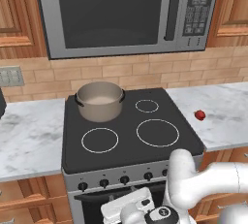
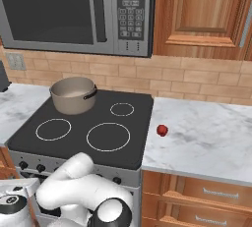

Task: Turn on the burner for the pot on the stove. Wait thirty seconds for the pot to heat up. Then add the bell pepper to the pot.

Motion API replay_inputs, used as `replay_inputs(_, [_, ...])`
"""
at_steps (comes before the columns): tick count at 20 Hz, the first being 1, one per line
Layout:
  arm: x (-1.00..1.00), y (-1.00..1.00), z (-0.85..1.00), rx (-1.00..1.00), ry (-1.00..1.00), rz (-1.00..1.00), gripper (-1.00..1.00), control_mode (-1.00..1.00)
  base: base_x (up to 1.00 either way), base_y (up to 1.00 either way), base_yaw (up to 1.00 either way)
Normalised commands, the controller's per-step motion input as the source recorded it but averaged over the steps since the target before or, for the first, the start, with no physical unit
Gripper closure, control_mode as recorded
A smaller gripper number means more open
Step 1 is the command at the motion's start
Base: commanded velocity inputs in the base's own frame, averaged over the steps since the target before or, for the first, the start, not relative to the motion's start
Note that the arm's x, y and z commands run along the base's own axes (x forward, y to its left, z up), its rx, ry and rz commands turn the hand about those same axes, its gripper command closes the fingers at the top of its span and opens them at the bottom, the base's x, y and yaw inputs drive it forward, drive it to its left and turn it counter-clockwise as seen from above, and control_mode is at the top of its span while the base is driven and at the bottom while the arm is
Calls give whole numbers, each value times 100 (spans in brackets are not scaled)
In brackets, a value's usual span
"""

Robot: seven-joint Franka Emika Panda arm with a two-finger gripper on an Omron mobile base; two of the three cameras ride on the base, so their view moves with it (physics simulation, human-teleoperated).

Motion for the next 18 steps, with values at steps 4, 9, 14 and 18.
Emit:
replay_inputs(4, [8,41,-40,3,-2,3,-100,-100,0,0,0])
replay_inputs(9, [5,11,-11,8,0,-7,-100,-100,0,0,0])
replay_inputs(14, [0,0,0,16,-2,-17,-100,-100,0,0,0])
replay_inputs(18, [0,0,-13,4,-1,-5,-100,-100,0,0,0])
